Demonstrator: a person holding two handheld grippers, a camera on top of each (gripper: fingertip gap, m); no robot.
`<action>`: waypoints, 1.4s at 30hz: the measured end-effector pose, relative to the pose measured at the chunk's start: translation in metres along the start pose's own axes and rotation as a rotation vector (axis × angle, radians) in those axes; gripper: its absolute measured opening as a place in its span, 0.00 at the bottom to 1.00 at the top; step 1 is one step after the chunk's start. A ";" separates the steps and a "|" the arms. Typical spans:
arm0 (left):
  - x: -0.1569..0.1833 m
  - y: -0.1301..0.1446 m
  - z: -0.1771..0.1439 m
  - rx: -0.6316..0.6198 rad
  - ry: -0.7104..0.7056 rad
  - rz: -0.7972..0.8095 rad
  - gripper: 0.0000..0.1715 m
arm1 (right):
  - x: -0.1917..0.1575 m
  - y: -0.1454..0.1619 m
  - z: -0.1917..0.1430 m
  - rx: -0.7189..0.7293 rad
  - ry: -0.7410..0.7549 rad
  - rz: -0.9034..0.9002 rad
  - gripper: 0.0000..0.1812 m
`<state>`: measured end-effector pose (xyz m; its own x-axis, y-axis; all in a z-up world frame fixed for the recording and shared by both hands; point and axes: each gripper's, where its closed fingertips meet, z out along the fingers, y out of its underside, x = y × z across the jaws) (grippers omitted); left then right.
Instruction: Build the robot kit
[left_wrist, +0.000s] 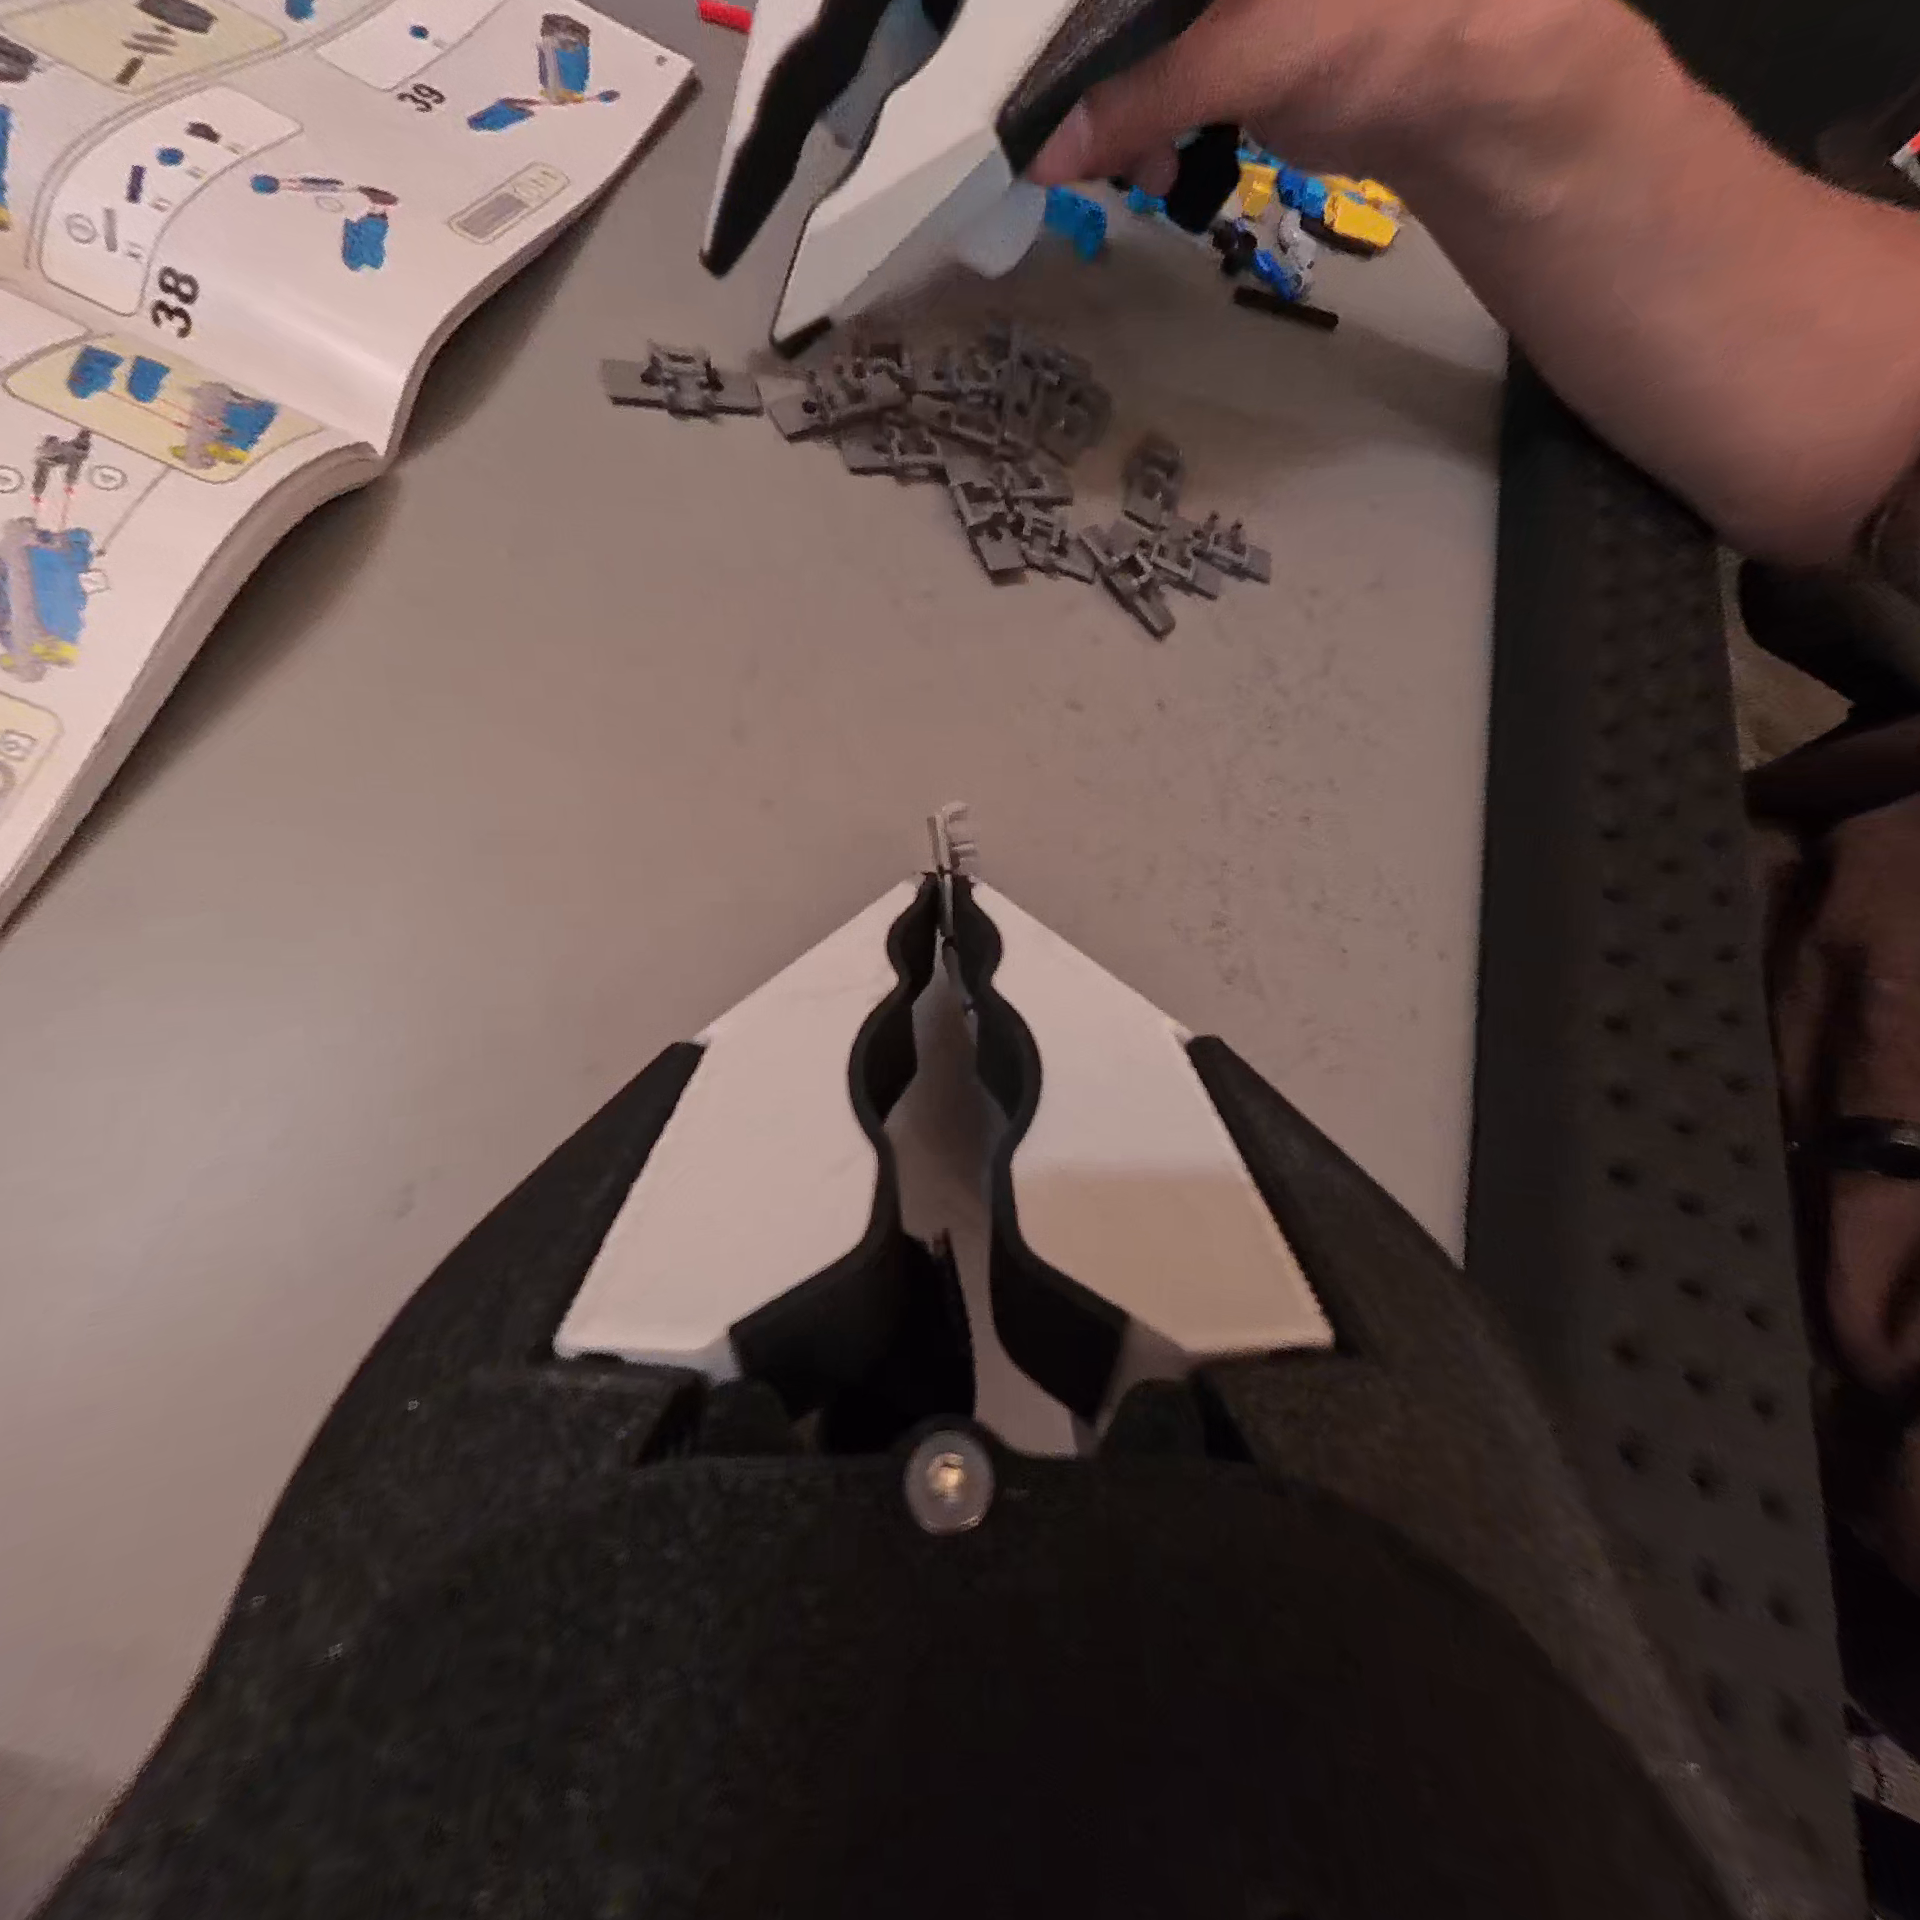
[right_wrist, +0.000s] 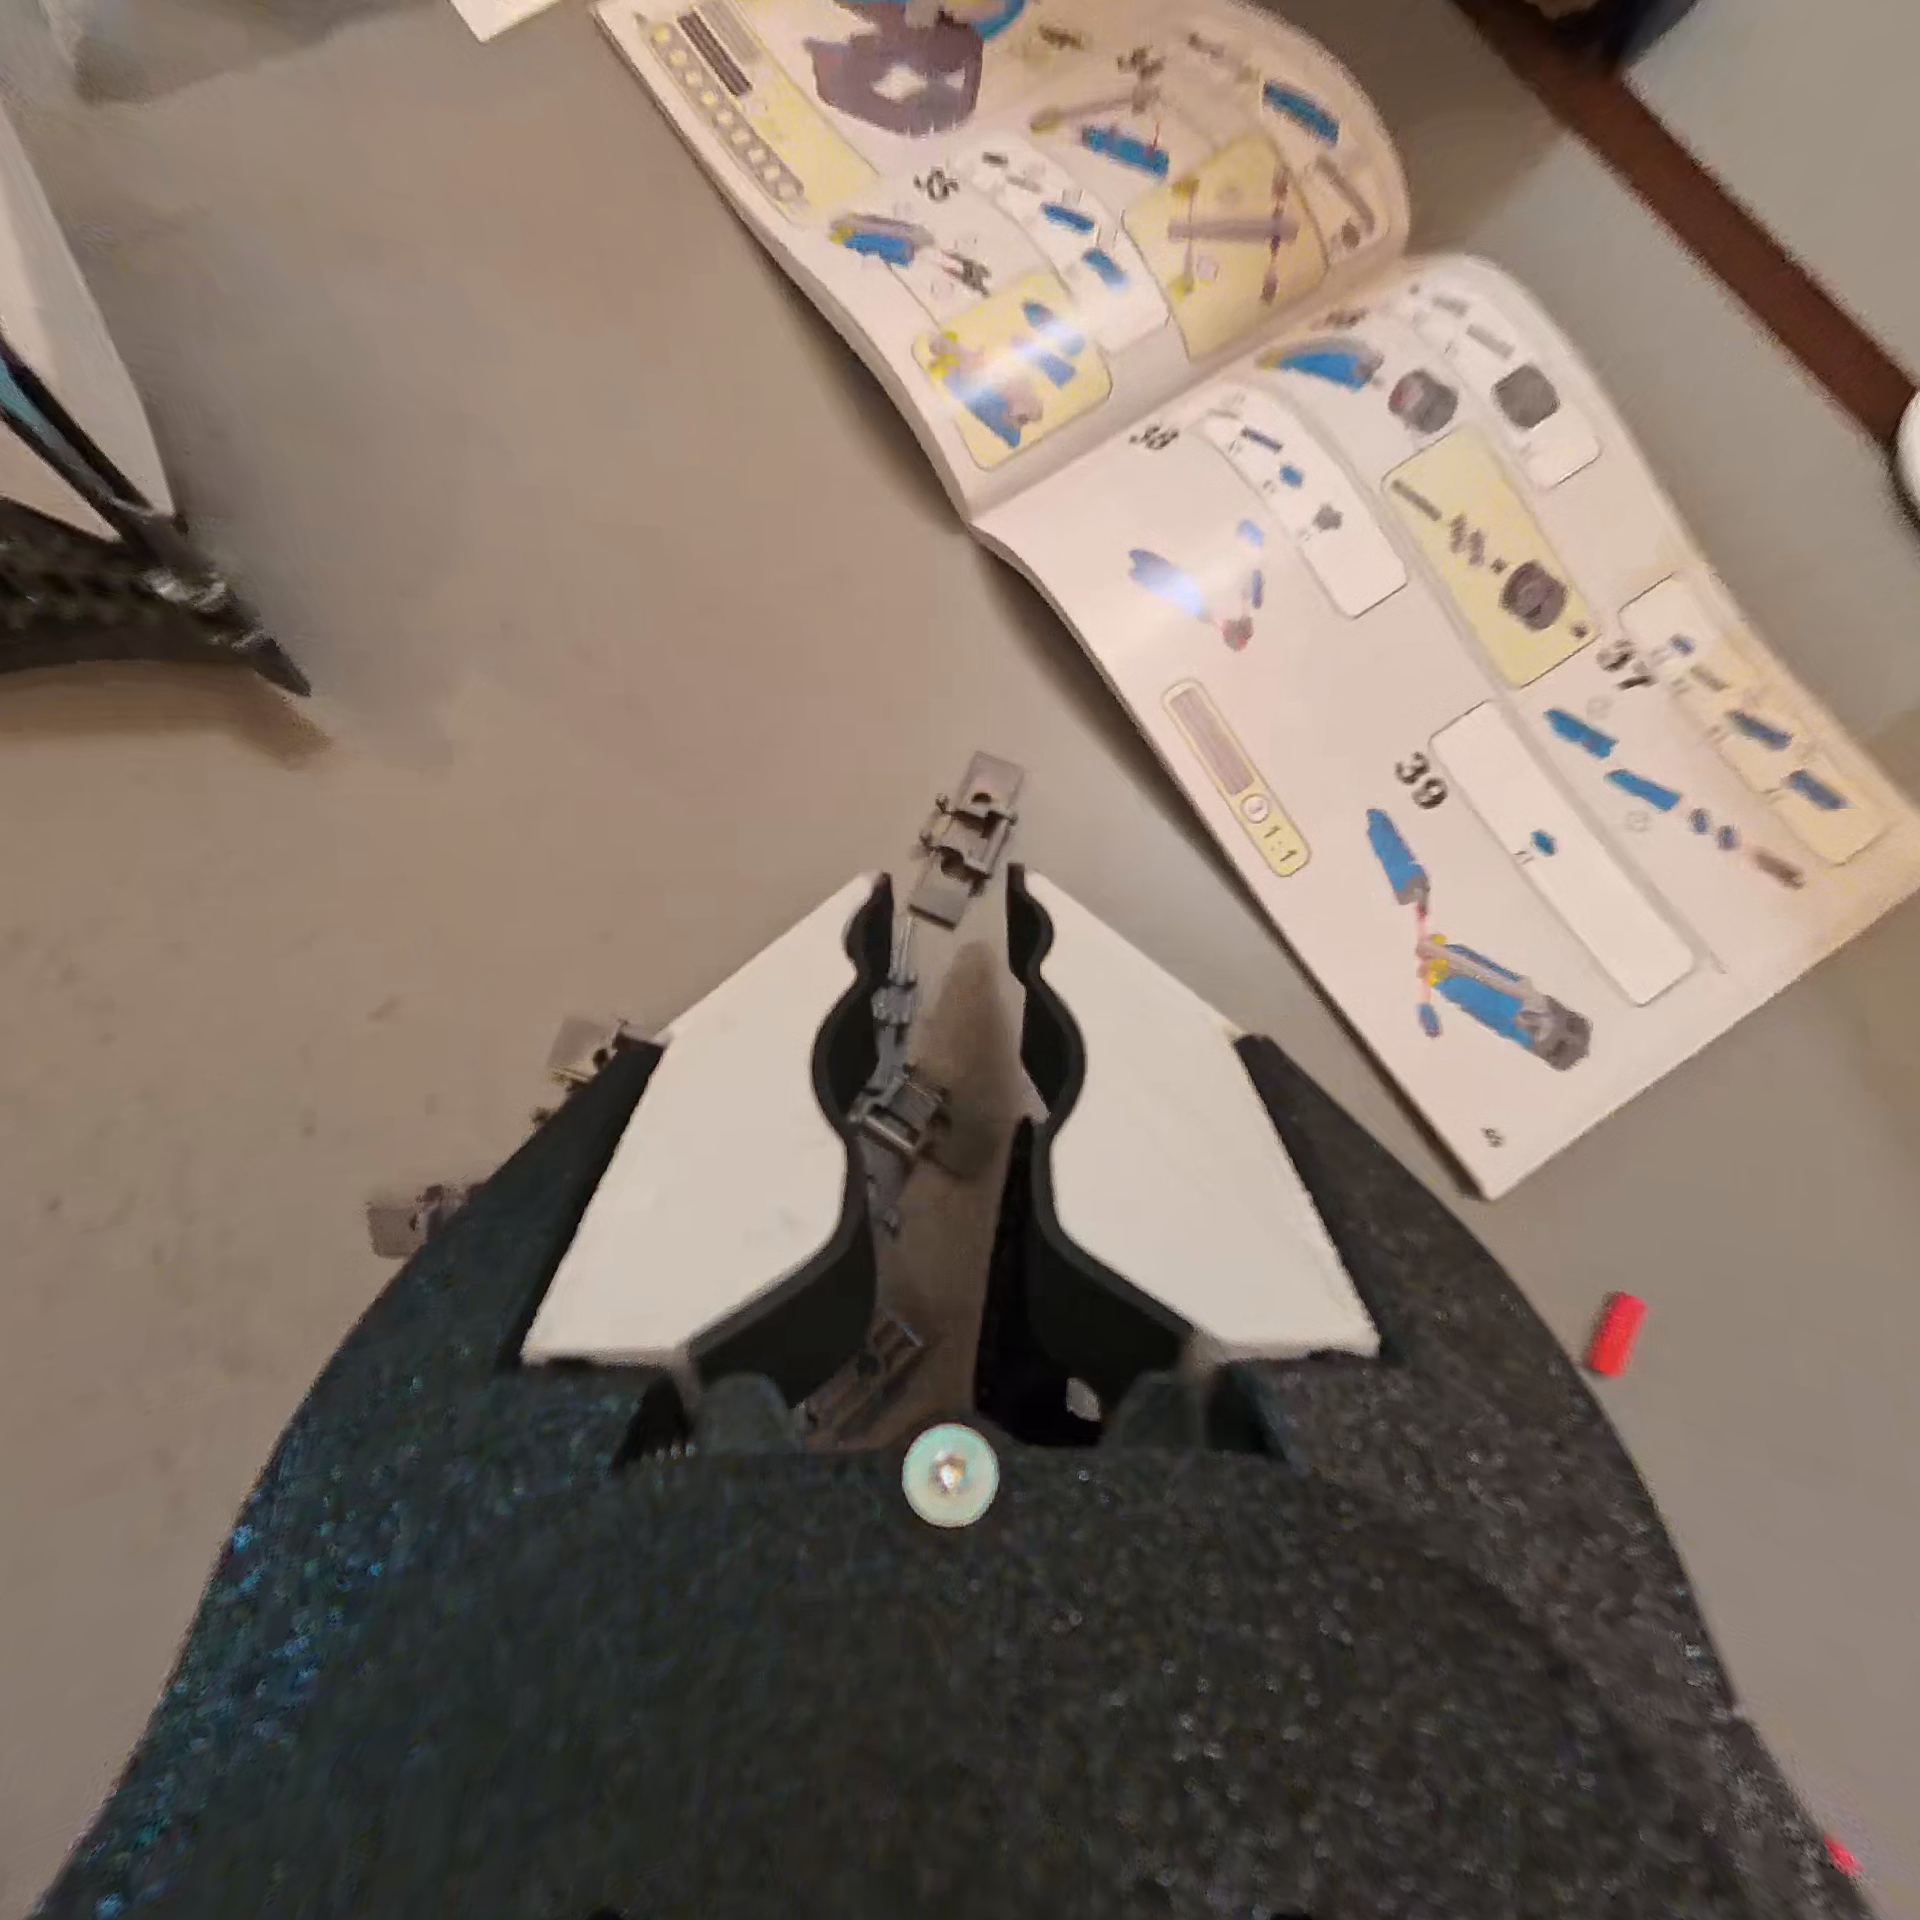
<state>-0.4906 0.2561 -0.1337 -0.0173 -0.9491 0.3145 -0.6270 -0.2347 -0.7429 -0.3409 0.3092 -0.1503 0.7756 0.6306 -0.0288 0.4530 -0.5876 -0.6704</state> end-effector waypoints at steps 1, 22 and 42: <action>0.000 0.001 0.002 -0.006 0.004 -0.003 0.01 | 0.000 0.003 0.005 -0.015 -0.001 0.017 0.12; 0.010 0.014 0.023 -0.037 0.118 -0.085 0.00 | -0.164 0.008 -0.021 -0.047 -0.515 -0.552 0.03; 0.036 -0.044 -0.017 0.322 0.334 -0.102 0.02 | -0.139 -0.063 -0.026 0.343 -0.227 -0.483 0.06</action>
<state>-0.4768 0.2355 -0.0802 -0.2509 -0.8108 0.5289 -0.3663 -0.4263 -0.8271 -0.4657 0.2454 -0.0849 0.3890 0.8981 0.2053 0.5331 -0.0376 -0.8452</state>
